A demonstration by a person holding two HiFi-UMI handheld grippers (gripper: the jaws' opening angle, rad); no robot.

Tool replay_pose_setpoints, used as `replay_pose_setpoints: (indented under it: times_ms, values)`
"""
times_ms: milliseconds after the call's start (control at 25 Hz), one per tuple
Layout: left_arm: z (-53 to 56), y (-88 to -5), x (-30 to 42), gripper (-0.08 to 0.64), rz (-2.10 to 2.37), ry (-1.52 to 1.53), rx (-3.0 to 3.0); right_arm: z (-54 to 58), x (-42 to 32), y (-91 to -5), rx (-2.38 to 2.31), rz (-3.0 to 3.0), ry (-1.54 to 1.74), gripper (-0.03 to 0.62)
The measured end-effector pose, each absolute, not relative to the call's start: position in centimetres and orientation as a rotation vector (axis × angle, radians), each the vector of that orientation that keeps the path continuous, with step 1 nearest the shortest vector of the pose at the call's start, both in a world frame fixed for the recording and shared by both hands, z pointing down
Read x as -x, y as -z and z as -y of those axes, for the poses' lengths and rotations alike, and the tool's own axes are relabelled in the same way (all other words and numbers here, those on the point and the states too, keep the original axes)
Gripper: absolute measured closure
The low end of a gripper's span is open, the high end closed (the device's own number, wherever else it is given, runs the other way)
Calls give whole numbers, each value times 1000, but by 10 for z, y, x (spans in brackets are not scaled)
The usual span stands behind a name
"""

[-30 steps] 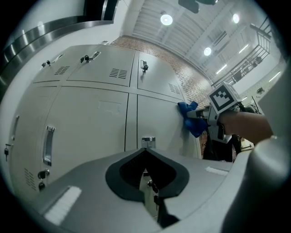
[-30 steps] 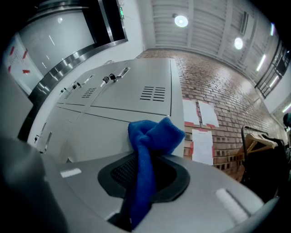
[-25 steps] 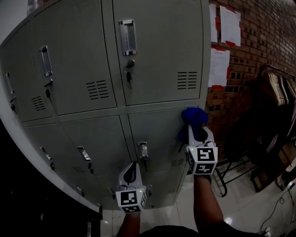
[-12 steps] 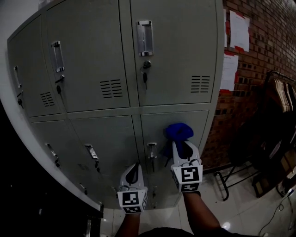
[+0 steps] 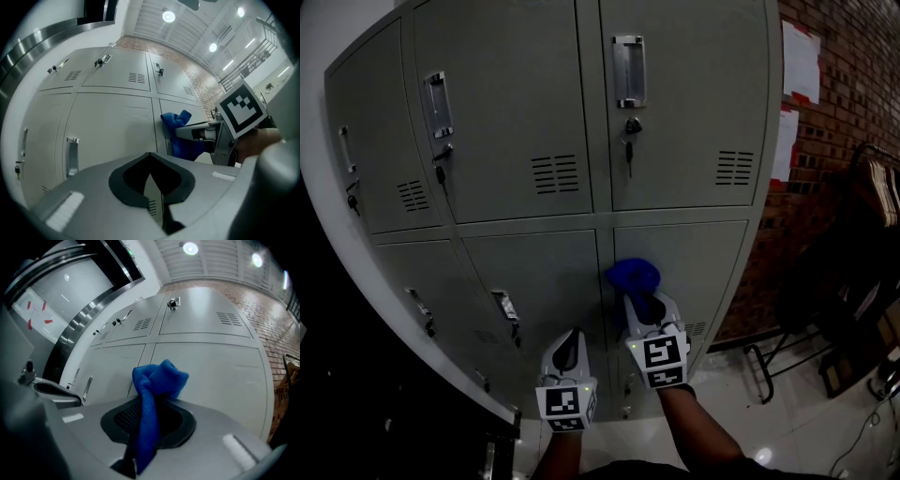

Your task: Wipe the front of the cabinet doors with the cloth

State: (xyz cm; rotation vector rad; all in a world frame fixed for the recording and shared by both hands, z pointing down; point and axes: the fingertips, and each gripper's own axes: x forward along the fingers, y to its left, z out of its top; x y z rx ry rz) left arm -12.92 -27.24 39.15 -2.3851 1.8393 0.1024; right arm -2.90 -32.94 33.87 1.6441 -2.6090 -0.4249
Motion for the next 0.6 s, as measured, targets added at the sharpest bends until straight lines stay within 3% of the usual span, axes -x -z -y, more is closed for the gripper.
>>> replay_pose_setpoints:
  times_ms: [280, 600]
  values:
    - [274, -393, 133, 543, -1824, -100, 2403, 334, 24, -337, -1692, 2601, 394, 525]
    - [274, -399, 119, 543, -1816, -91, 2427, 339, -29, -339, -1824, 2527, 363, 525]
